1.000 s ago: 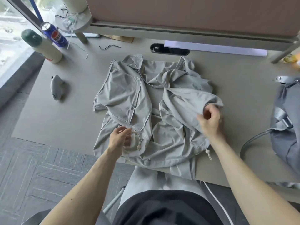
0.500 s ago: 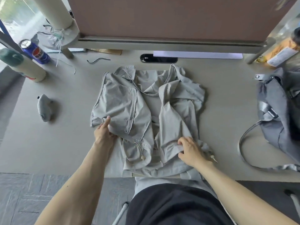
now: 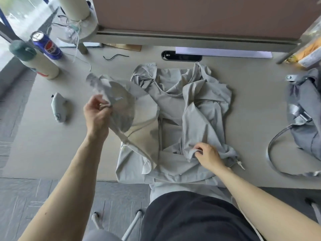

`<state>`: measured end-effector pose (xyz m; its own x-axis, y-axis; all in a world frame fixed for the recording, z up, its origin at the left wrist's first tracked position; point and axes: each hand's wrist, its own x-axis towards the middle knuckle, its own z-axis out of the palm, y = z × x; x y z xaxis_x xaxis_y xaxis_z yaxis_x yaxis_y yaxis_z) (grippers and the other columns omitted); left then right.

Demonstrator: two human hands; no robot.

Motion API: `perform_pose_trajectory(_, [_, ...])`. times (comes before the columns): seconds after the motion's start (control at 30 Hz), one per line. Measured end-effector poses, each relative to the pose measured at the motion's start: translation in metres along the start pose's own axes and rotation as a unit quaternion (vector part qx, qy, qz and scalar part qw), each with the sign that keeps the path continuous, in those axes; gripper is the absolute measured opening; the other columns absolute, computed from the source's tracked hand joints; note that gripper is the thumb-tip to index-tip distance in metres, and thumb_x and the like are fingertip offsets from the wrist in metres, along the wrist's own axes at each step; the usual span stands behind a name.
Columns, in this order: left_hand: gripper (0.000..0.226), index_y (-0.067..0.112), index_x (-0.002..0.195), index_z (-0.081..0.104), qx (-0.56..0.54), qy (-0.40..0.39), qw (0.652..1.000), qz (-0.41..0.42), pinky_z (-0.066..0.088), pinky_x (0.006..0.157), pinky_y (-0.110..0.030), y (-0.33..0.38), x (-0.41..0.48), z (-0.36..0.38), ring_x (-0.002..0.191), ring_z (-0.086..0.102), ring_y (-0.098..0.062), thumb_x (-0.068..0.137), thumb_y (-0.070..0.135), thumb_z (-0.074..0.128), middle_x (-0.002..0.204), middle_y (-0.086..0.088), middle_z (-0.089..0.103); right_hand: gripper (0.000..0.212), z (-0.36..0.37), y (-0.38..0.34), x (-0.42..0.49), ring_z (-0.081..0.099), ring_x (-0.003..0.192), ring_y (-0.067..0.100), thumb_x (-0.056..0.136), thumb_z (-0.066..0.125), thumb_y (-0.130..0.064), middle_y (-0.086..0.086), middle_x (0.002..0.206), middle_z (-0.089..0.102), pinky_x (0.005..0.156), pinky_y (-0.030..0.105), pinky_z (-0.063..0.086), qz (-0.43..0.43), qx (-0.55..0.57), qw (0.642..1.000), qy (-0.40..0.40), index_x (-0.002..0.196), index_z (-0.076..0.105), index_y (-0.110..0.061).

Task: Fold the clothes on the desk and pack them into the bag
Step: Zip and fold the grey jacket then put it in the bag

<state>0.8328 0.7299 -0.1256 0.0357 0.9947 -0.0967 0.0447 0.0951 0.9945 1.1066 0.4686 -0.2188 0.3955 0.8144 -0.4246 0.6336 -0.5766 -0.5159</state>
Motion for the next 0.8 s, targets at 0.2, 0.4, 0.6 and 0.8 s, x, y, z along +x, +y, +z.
perform_pose_trajectory(0.2, [0.036,0.024,0.059,0.047,0.346,-0.373,0.83,0.228,0.046,0.056,-0.011,-0.02,-0.07,0.034,0.088,0.073,-0.011,0.071,-0.01,0.051,0.124,0.002,0.07,0.002,-0.01,-0.007,-0.005,0.062,0.077,0.021,0.085,0.068,-0.004,0.001,0.077,0.066,0.066,0.024,0.036,-0.001,0.078,0.995,0.054,0.086,0.067,-0.004])
perform_pose_trajectory(0.4, [0.039,0.031,0.063,0.04,0.516,-0.495,0.69,0.115,0.058,0.079,-0.035,-0.096,-0.119,0.021,0.11,0.066,-0.012,0.09,0.014,0.062,0.149,0.014,0.049,0.012,0.0,0.005,-0.018,0.062,0.093,0.022,0.085,0.061,-0.01,0.0,0.095,0.07,0.079,0.034,0.047,0.025,0.003,0.999,-0.024,0.093,0.068,-0.013])
perform_pose_trajectory(0.6, [0.011,0.023,0.082,0.061,0.487,-0.364,0.782,0.136,0.052,0.075,-0.036,-0.101,-0.139,0.021,0.081,0.057,-0.016,0.074,0.017,0.065,0.095,0.007,0.058,0.02,0.008,0.006,-0.03,0.056,0.106,0.024,0.083,0.062,-0.016,0.0,0.108,0.064,0.095,0.035,0.041,0.027,-0.076,0.994,-0.069,0.102,0.066,-0.017])
perform_pose_trajectory(0.8, [0.044,0.018,0.057,0.045,0.504,-0.395,0.764,-0.083,0.048,0.052,-0.031,-0.107,-0.161,0.042,0.052,0.053,-0.019,0.085,0.044,0.065,0.059,0.003,0.052,0.043,0.009,-0.007,-0.042,0.045,0.114,0.022,0.078,0.068,-0.036,-0.002,0.118,0.05,0.095,0.038,0.039,0.056,-0.141,0.985,-0.088,0.118,0.055,-0.027])
